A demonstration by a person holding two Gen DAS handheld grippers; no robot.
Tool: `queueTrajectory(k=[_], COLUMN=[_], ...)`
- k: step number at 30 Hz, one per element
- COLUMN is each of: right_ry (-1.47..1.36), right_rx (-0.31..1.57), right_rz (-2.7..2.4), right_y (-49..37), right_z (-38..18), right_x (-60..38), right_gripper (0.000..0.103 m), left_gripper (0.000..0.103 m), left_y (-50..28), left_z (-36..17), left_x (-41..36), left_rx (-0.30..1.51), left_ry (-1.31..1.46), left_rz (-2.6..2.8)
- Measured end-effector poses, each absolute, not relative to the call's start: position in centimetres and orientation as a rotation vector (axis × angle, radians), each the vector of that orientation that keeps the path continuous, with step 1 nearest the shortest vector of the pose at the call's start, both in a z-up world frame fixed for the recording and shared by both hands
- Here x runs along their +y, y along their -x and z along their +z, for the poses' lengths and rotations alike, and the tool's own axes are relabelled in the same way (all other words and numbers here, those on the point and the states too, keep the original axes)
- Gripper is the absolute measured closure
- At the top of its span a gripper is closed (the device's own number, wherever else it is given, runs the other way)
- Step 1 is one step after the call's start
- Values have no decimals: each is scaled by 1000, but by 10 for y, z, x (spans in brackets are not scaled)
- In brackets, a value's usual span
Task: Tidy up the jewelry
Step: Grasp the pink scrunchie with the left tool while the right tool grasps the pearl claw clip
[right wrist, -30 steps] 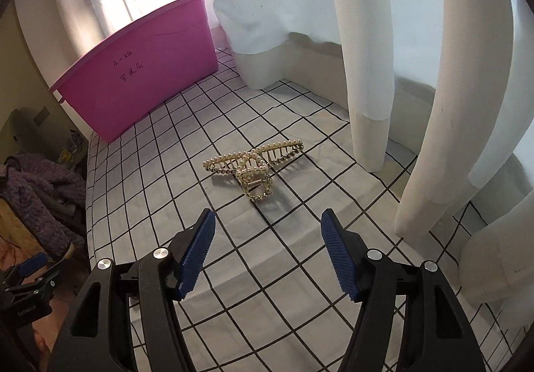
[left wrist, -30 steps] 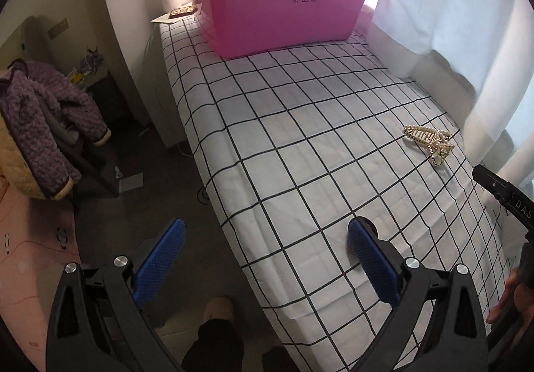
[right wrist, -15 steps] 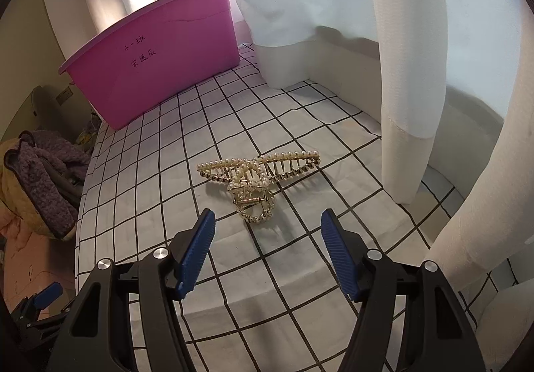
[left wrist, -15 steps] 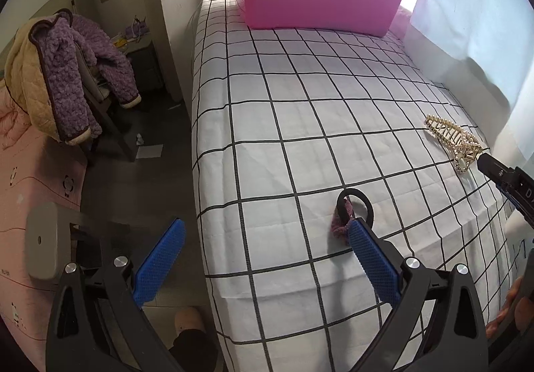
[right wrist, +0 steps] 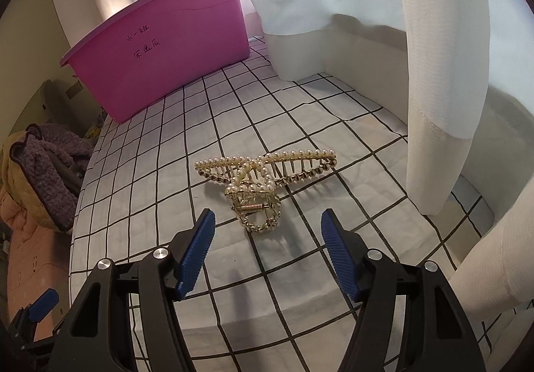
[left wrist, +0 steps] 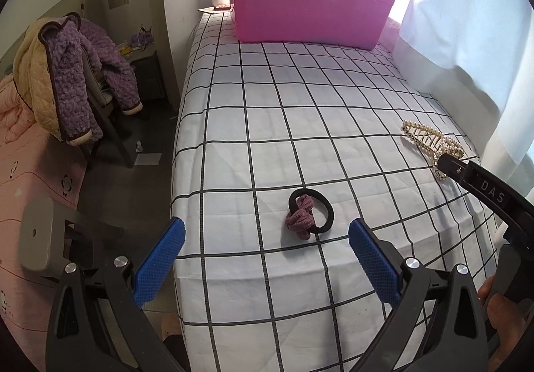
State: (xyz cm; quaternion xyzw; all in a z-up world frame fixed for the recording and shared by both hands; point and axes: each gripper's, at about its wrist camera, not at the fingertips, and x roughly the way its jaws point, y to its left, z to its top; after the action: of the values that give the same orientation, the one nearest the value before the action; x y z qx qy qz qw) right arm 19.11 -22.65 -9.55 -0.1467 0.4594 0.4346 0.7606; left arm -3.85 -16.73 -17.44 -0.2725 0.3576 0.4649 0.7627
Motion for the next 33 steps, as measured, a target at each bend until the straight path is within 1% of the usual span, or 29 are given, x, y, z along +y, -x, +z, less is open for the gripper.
queueTrajectory(k=[9, 29, 33], right_ry=[372, 493, 506], right_rx=[1013, 953, 948], right_rz=[922, 863, 863], right_y=[-193, -185, -185], right_z=[-102, -107, -106], right_x=[-217, -195, -193], right_gripper=[40, 40, 41], left_gripper=[6, 6, 7], left_y=[27, 15, 14], left_z=[-191, -191, -191], left_x=[-155, -142, -142], left_rx=[826, 837, 838], left_ry=[593, 593, 593], left_rz=[1040, 1063, 1057])
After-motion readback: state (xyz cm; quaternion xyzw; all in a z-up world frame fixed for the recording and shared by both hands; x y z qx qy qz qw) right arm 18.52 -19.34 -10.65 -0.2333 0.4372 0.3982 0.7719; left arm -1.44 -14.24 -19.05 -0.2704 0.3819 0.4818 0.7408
